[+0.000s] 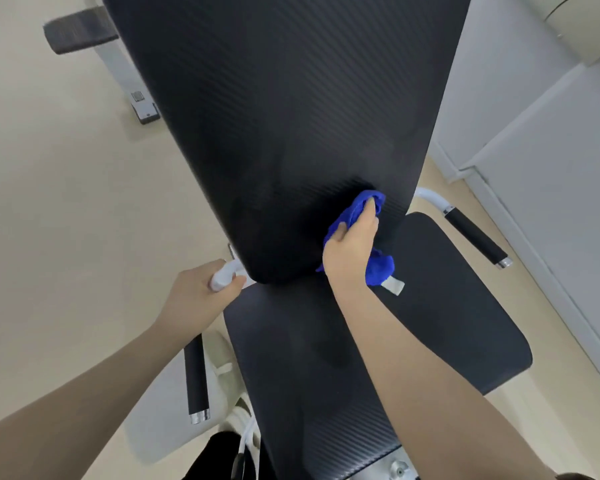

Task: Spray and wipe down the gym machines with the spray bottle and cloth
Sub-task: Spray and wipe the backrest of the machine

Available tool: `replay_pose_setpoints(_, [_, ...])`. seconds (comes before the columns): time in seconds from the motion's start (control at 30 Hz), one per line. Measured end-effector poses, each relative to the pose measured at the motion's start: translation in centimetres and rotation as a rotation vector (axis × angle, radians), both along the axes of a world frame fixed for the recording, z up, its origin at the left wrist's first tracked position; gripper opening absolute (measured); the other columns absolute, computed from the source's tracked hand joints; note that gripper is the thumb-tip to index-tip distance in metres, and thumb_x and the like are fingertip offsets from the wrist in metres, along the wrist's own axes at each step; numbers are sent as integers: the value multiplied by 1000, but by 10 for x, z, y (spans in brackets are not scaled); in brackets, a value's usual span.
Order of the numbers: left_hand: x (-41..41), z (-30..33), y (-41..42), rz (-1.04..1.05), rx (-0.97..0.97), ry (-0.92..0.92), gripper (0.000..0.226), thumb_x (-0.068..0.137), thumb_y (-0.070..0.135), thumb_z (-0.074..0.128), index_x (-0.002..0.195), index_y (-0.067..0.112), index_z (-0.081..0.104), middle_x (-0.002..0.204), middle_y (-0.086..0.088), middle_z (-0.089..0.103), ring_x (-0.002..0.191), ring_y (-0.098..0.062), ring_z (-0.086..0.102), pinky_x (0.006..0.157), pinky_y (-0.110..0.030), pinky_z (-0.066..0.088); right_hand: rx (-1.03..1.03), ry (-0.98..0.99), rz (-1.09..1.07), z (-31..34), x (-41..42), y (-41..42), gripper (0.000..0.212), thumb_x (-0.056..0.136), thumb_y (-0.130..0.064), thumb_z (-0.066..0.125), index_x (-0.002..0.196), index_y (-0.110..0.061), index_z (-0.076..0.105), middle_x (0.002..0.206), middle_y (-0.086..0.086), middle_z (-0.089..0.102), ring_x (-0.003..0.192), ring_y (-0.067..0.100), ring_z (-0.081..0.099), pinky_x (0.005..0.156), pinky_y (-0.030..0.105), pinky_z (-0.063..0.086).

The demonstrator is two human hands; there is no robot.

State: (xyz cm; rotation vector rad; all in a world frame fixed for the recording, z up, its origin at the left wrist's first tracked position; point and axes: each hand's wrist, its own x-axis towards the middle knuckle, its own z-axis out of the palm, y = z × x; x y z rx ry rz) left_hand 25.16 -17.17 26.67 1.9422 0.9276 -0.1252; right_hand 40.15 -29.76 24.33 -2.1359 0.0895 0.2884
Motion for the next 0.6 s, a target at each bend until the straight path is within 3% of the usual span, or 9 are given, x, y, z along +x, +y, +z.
replay_pose_setpoints(0.07, [4, 7, 10, 84, 40, -97, 19, 86, 20, 59, 73, 8, 52, 71, -14, 55, 61, -16, 41, 60, -30, 36, 112, -206, 89, 34, 9, 12, 53, 90, 7, 42, 141, -4, 29, 120, 2, 37, 99, -2, 41, 83, -6, 19])
replay_pose_setpoints(0.17, [13, 23, 26, 193, 59, -275, 4, 85, 20, 58, 82, 23, 57, 76, -3, 60, 66, -19, 50, 62, -31, 44, 189, -405, 140, 73, 13, 37, 49, 86, 12, 43, 133, -2, 38, 114, -3, 35, 90, -11, 40, 78, -8, 22])
replay_pose_setpoints(0.23, [21, 33, 31, 222, 17, -363, 15, 86, 19, 57, 96, 30, 56, 82, -6, 61, 72, -24, 57, 61, -28, 50, 174, -439, 225, 80, -2, 52, 47, 82, 13, 45, 126, -4, 44, 112, 2, 40, 81, -2, 43, 73, -1, 31])
replay_pose_setpoints(0.3, [23, 44, 35, 175, 0, -428, 23, 88, 17, 56, 106, 31, 53, 81, -2, 63, 74, -25, 61, 65, -28, 50, 78, -487, 441, 76, -27, 62, 46, 77, 11, 46, 120, -6, 47, 109, 9, 43, 74, 11, 41, 64, 16, 37])
replay_pose_setpoints(0.4, [26, 61, 39, 61, 85, -465, 20, 89, 18, 55, 104, 30, 51, 75, 7, 60, 69, -20, 60, 55, -18, 45, -64, -584, 621, 76, -32, 63, 47, 70, 12, 44, 113, -6, 52, 102, 11, 43, 69, 25, 42, 60, 32, 37])
replay_pose_setpoints(0.5, [29, 74, 47, 49, 104, -478, 21, 88, 18, 56, 103, 31, 50, 75, 13, 56, 65, -18, 57, 46, -13, 40, -47, -628, 382, 94, 8, 54, 44, 67, 11, 40, 107, -1, 54, 101, 18, 46, 81, 33, 49, 70, 33, 35])
replay_pose_setpoints(0.6, [37, 76, 57, 59, 32, -455, 15, 90, 21, 55, 102, 27, 48, 76, 12, 54, 59, -12, 53, 48, -13, 40, -72, -572, 132, 104, 40, 49, 34, 73, 8, 42, 104, 0, 52, 101, 17, 48, 86, 30, 48, 64, 25, 26])
